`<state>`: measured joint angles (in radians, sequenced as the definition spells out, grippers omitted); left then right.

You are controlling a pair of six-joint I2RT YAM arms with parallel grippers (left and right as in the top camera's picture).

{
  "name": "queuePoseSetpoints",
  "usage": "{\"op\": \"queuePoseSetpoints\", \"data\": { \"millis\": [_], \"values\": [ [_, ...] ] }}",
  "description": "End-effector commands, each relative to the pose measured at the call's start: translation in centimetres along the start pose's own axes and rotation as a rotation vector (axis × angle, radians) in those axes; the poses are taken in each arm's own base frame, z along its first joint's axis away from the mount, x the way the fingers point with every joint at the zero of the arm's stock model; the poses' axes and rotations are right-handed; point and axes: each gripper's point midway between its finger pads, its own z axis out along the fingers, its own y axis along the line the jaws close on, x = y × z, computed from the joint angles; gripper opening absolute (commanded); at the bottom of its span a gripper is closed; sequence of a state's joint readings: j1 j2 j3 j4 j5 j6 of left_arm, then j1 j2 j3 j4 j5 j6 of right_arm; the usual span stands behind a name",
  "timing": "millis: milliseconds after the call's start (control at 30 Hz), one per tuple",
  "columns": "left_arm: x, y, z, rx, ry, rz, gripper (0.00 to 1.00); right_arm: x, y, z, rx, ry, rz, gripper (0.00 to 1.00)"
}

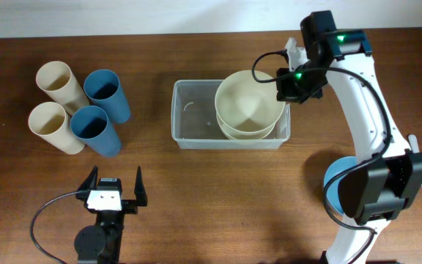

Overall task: Pack container
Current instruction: 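Lower the cream bowl into the container and open the right gripper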

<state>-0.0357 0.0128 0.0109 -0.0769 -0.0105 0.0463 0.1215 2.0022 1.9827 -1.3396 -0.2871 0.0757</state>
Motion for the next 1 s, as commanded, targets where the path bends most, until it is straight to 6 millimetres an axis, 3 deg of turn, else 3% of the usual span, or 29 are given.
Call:
{"op": "queuePoseSetpoints", "data": {
  "millis": [0,400,567,767,967],
  "values": [
    [0.1,-0.1,0.0,0.006,0.000,0.019,1.00,0.1,-0.2,1.7,0.004,0.004,0.012,0.04],
    [0.1,-0.1,0.0,0.006,0.000,0.019,1.00,-0.5,-1.2,5.6,-0.004,-0.037,0.096,0.04],
    [0.1,-0.1,0.0,0.006,0.000,0.019,1.00,-0.8,-1.2,5.7,-0.005,-0.047,0.093,0.13],
    [0.1,-0.1,0.0,0.006,0.000,0.019,1.00,-1.2,-1.2,5.6,-0.007,-0.063,0.090,0.17],
    [0.1,-0.1,0.0,0.006,0.000,0.019,1.00,-2.5,-1.0,4.1,-0.012,-0.108,0.090,0.23]
  ]
}}
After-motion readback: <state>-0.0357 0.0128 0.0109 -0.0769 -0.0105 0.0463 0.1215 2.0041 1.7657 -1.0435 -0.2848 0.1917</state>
